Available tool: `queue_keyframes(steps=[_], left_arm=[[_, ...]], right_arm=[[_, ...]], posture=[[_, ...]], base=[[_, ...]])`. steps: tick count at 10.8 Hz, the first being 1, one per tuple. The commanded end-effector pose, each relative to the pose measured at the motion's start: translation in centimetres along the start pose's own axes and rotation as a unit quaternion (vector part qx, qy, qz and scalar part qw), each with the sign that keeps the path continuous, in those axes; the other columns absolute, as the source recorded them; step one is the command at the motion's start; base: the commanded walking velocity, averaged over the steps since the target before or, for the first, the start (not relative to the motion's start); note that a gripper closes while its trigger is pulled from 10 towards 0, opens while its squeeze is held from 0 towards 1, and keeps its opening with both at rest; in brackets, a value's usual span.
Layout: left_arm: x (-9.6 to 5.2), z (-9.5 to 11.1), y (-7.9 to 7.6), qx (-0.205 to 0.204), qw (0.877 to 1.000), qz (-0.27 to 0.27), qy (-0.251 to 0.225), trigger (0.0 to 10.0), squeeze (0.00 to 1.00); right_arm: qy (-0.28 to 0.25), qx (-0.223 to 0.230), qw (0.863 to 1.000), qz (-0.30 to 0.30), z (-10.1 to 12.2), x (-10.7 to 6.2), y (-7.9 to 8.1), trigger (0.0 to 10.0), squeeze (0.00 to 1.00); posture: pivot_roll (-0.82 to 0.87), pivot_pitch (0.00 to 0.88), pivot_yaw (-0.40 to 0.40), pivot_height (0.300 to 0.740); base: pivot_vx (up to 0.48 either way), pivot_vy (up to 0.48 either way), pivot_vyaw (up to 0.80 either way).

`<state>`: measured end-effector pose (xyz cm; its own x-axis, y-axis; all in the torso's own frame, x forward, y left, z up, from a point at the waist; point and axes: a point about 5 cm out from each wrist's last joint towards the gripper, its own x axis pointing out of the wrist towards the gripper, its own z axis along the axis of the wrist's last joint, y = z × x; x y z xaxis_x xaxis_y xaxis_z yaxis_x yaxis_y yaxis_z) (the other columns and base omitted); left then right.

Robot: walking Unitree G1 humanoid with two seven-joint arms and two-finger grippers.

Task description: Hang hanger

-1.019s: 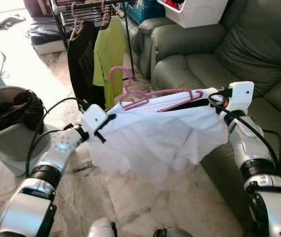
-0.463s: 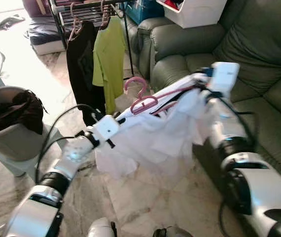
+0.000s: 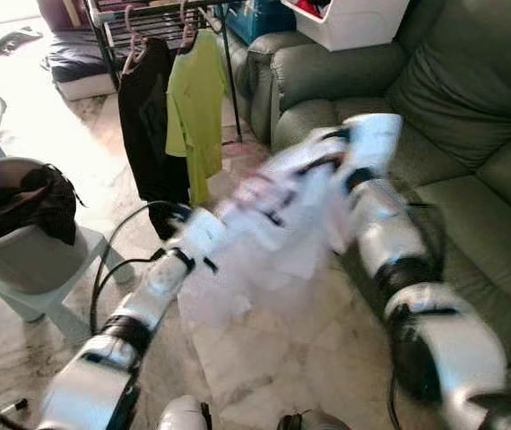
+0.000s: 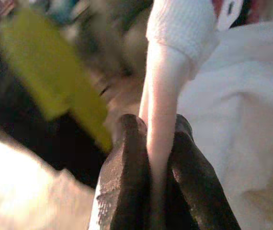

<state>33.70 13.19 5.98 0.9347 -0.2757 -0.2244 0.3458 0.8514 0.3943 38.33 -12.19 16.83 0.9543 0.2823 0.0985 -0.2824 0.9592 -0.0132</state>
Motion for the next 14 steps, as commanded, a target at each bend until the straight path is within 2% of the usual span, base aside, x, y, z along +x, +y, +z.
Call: queue_keyframes(steps=[1,2,3,5,6,7,8,9,10,11,12,13,14], left_arm=[[0.0,-0.3,2.2,-0.032,0.997,0.066,0.021,0.0,0.00],[-0.2,-0.7,3.6,-0.032,0.993,0.111,0.037,0.0,0.00],[-0.4,-1.0,4.2,-0.049,0.988,0.138,0.049,0.0,0.00],[-0.8,-1.6,6.2,-0.107,0.968,0.216,0.077,0.0,0.00],[-1.2,-1.9,7.2,-0.120,0.957,0.249,0.088,0.0,0.00],[-1.2,-1.9,7.3,-0.125,0.955,0.252,0.089,0.0,0.00],[-1.3,-2.0,7.5,-0.125,0.953,0.261,0.092,0.0,0.00],[-1.3,-1.9,7.6,-0.127,0.951,0.267,0.092,0.0,0.00],[-1.4,-2.1,7.8,-0.138,0.946,0.276,0.098,0.0,0.00],[-1.4,-2.2,7.8,-0.145,0.944,0.278,0.100,0.0,0.00],[-1.2,-1.8,7.7,-0.155,0.944,0.275,0.096,0.0,0.00],[-0.9,-1.3,7.5,-0.163,0.946,0.266,0.086,0.0,0.00],[-0.4,-0.3,7.0,-0.182,0.948,0.254,0.067,0.0,0.00]], right_arm=[[-0.025,-0.020,0.999,0.026,1.3,0.0,0.3,0.0,0.00],[-0.027,-0.042,0.998,0.037,1.1,-0.7,0.2,0.0,0.00],[-0.024,-0.036,0.998,0.035,0.9,-1.0,0.0,0.0,0.00],[-0.006,0.011,0.997,0.072,0.2,-2.2,1.1,0.0,0.00],[0.026,0.036,0.985,0.164,-0.9,-3.8,3.8,0.0,0.00],[0.040,0.040,0.980,0.193,-1.3,-4.2,4.6,0.0,0.00],[0.076,0.038,0.961,0.263,-2.2,-5.7,6.2,0.0,0.00],[0.093,0.020,0.955,0.281,-3.0,-6.6,7.0,0.0,0.00],[0.093,0.094,0.941,0.310,-2.2,-7.3,8.2,0.0,0.00],[0.129,0.074,0.921,0.361,-3.2,-8.9,8.9,0.0,0.00],[0.205,0.009,0.894,0.399,-6.3,-11.7,8.5,0.0,0.00],[0.241,-0.037,0.893,0.379,-8.4,-12.9,7.4,0.0,0.00],[0.256,-0.057,0.920,0.290,-10.1,-12.8,5.7,0.0,0.00]], posture=[[-0.05,0.000,-0.041,0.740],[-0.05,0.000,-0.037,0.740],[-0.06,0.000,-0.035,0.740],[-0.05,0.000,-0.032,0.740],[-0.05,0.000,-0.030,0.740],[-0.06,0.000,-0.030,0.740],[-0.06,0.000,-0.030,0.740],[-0.06,0.000,-0.030,0.740],[-0.05,0.000,-0.030,0.740],[-0.05,0.000,-0.031,0.740],[-0.05,0.000,-0.035,0.740],[-0.05,0.000,-0.037,0.740],[-0.05,0.000,-0.033,0.740]], base=[[0.000,0.000,0.00],[0.000,0.000,0.00],[0.000,0.000,0.00],[0.000,0.000,0.00],[0.000,0.000,0.00],[0.000,0.000,0.00],[0.000,0.000,0.00],[0.000,0.000,0.00],[0.000,0.000,0.00],[0.000,0.000,0.00],[0.000,0.000,0.00],[0.000,0.000,0.00],[0.000,0.000,0.00]])
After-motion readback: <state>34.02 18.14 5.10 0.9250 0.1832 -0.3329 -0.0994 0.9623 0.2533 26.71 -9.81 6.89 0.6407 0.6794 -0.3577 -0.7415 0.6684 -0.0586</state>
